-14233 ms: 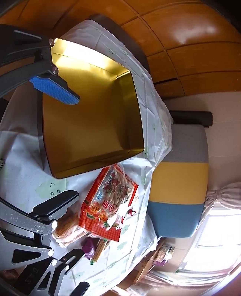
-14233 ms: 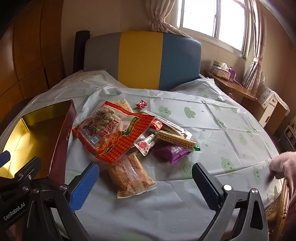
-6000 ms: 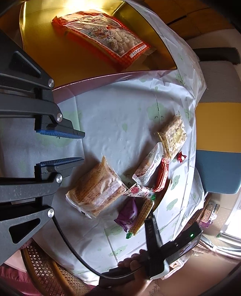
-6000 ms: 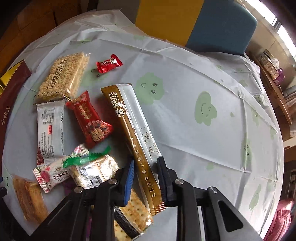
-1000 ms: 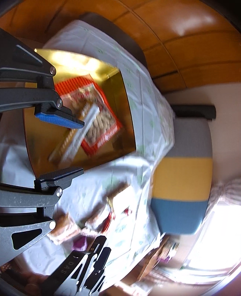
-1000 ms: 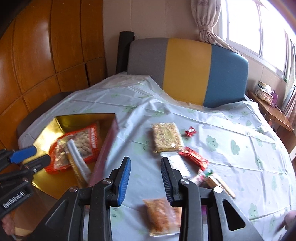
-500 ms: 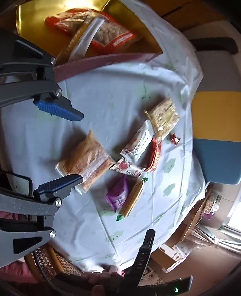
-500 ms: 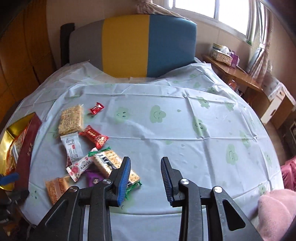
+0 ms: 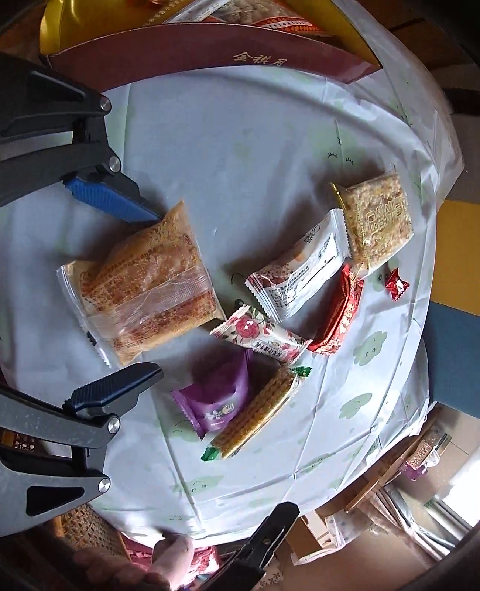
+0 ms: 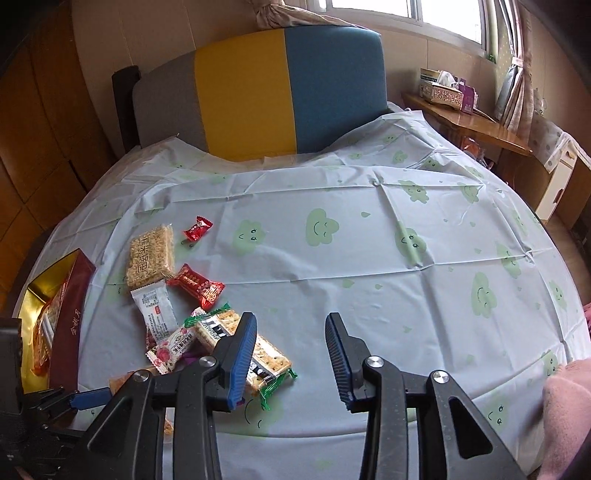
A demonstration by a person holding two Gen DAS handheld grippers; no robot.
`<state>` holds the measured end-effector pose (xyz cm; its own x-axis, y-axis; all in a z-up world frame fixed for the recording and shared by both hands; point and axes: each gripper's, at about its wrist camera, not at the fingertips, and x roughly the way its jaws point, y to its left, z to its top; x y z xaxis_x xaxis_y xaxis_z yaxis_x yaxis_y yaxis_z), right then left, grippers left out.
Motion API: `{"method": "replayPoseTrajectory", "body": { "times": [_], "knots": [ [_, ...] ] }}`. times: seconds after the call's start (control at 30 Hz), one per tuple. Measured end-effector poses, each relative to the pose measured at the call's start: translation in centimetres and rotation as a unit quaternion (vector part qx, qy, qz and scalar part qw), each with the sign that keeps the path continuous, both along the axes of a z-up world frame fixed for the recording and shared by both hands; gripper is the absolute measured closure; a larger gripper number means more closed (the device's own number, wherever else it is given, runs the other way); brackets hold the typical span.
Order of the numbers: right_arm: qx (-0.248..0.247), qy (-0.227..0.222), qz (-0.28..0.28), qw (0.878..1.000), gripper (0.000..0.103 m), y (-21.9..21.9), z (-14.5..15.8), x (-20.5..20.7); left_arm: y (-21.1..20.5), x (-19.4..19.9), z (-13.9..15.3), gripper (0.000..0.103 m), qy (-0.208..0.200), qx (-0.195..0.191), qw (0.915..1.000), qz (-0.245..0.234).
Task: Organize snacks
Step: 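Move the left tool to the clear bag of crispy cake and grasp it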
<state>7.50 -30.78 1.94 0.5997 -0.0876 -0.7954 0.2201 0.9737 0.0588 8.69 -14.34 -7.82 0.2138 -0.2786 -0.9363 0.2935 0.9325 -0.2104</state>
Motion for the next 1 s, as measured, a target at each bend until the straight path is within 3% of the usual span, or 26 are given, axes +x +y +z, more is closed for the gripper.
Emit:
{"method": "replayPoseTrajectory", "body": {
  "times": [0.1, 0.37, 0.5, 0.6, 0.7, 0.9, 1.0],
  "knots": [
    [0.005, 0.003, -0.005, 1.000, 0.064, -0.3, -0.1, 0.0, -0.1, 0.0, -0.1, 0.042, -0.026, 0.026, 0.9992, -0.017],
    [0.029, 0.017, 0.010, 0.999, 0.064, -0.2, -0.7, 0.3, 2.3, -2.5, 0.4, 0.042, -0.089, 0.068, 0.9914, -0.068],
    [0.084, 0.020, 0.084, 0.993, 0.064, 1.6, -0.9, 0.4, 3.3, -3.0, 0.4, 0.041, -0.094, 0.059, 0.9916, -0.066],
    [0.092, 0.038, 0.167, 0.981, 0.064, 4.6, -1.3, 0.4, 3.4, -3.0, 0.2, 0.041, -0.092, 0.053, 0.9925, -0.061],
    [0.059, 0.069, 0.203, 0.975, 0.064, 7.0, -2.5, 0.5, 3.0, -2.9, -0.1, 0.040, -0.094, 0.051, 0.9924, -0.062],
    [0.025, 0.127, 0.198, 0.972, 0.064, 8.3, -5.5, 1.8, 3.0, -3.2, -0.3, 0.039, -0.101, 0.051, 0.9915, -0.065],
    [0.014, 0.129, 0.189, 0.973, 0.064, 8.0, -5.7, 1.9, 3.0, -3.1, -0.3, 0.038, -0.099, 0.048, 0.9918, -0.065]
  ]
}}
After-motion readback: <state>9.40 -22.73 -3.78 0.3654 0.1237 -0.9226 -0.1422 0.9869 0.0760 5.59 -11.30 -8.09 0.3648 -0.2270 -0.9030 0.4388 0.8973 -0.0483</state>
